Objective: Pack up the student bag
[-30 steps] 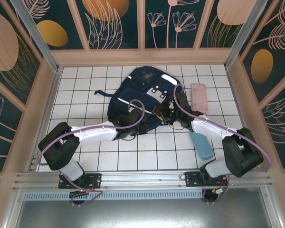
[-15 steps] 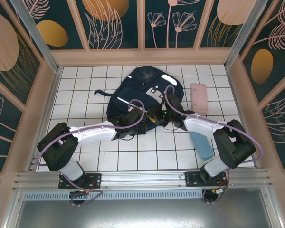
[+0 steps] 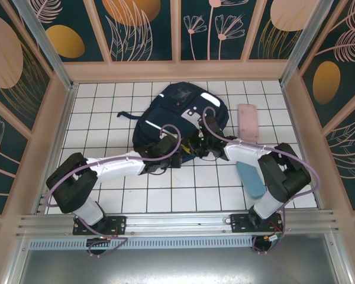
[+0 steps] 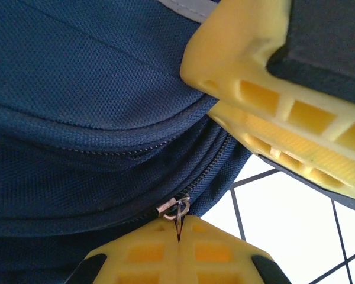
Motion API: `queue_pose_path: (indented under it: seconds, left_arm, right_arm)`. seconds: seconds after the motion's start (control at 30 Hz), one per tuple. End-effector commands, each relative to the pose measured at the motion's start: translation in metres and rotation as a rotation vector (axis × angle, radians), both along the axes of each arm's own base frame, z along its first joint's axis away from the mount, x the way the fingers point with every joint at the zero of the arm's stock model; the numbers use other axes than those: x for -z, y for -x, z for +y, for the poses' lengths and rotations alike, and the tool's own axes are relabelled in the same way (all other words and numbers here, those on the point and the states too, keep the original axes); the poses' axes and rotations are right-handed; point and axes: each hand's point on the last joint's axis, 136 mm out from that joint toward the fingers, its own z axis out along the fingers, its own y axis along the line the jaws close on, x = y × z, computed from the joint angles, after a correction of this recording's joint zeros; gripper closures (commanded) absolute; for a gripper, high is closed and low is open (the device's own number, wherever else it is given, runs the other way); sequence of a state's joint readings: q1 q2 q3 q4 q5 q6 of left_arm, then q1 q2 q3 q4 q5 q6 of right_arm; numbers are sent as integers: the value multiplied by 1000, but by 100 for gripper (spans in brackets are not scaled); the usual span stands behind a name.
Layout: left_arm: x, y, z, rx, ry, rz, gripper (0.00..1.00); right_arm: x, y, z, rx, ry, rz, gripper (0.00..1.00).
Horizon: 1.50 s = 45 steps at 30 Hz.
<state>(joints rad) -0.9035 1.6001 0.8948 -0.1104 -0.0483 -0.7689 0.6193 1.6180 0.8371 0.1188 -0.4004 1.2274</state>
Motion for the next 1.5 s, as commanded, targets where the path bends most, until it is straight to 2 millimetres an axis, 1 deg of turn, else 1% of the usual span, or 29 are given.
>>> queue_pose_path:
  seconds: [0.0, 0.03, 0.1, 0.2, 0.27, 0.3, 0.47, 0.57, 0.63, 0.7, 0.77, 0.87, 0.93, 1.03, 1.07, 1.1, 1.13, 1.2, 1.23, 1.27, 1.3, 1.37, 1.4, 1.47]
  left_arm:
    - [-13, -3, 16, -29, -50, -49, 100]
    - [-14, -4, 23, -48, -79, -56, 100]
    - [-16, -6, 39, -90, -140, -76, 100]
    - [-23, -10, 61, -139, -199, -109, 100]
    - [-25, -12, 71, -153, -209, -119, 100]
    - [-26, -14, 76, -163, -210, -121, 100]
    - [-33, -26, 96, -193, -236, -147, 100]
    - [-40, -35, 113, -230, -267, -174, 100]
    - [-44, -38, 123, -253, -285, -188, 100]
    - [-48, -39, 130, -267, -297, -204, 100]
    - [-55, -36, 135, -281, -286, -219, 100]
    - [-69, -30, 133, -268, -202, -262, 100]
    - [-75, -25, 129, -236, -147, -281, 100]
    - [-68, -19, 127, -219, -133, -255, 100]
    - [-65, -18, 127, -222, -133, -243, 100]
    - [-62, -18, 126, -220, -130, -233, 100]
    - [-60, -17, 122, -211, -121, -224, 100]
    - [-60, -19, 112, -182, -95, -216, 93]
    - [-58, -20, 105, -154, -86, -209, 88]
    - [-60, -22, 99, -131, -79, -211, 82]
    - [-59, -24, 94, -112, -78, -207, 76]
    - [-59, -28, 85, -74, -80, -211, 64]
    - [-60, -30, 80, -48, -81, -219, 60]
    - [-64, -35, 67, 25, -87, -246, 53]
  right_arm:
    - [-7, -12, -1, 36, 30, -42, 92]
    - [-7, -14, -7, 49, 53, -58, 96]
    - [-9, -16, -19, 60, 87, -90, 100]
    - [-12, -16, -45, 70, 142, -135, 100]
    - [-15, -9, -52, 46, 154, -158, 100]
    - [-17, -13, -64, 54, 162, -171, 100]
    - [-24, -13, -87, 6, 232, -231, 100]
    - [-22, -22, -104, -9, 282, -257, 100]
    - [-22, -30, -111, -25, 300, -282, 100]
    - [-23, -42, -114, -50, 326, -312, 100]
    - [-25, -58, -112, -77, 342, -344, 100]
    - [-35, -80, -97, -130, 312, -411, 100]
    - [-41, -93, -88, -159, 294, -444, 100]
    - [-42, -108, -85, -166, 314, -448, 100]
    - [-40, -110, -86, -166, 325, -443, 100]
    - [-40, -111, -89, -159, 336, -437, 98]
    - [-39, -109, -90, -159, 343, -432, 94]
    - [-42, -104, -93, -154, 340, -424, 81]
    - [-45, -100, -93, -149, 332, -423, 72]
    - [-51, -95, -93, -142, 321, -426, 66]
    - [-55, -89, -94, -136, 312, -425, 61]
    - [-65, -76, -97, -102, 282, -427, 53]
    - [-70, -71, -98, -88, 266, -429, 51]
    - [-70, -58, -105, -46, 246, -409, 48]
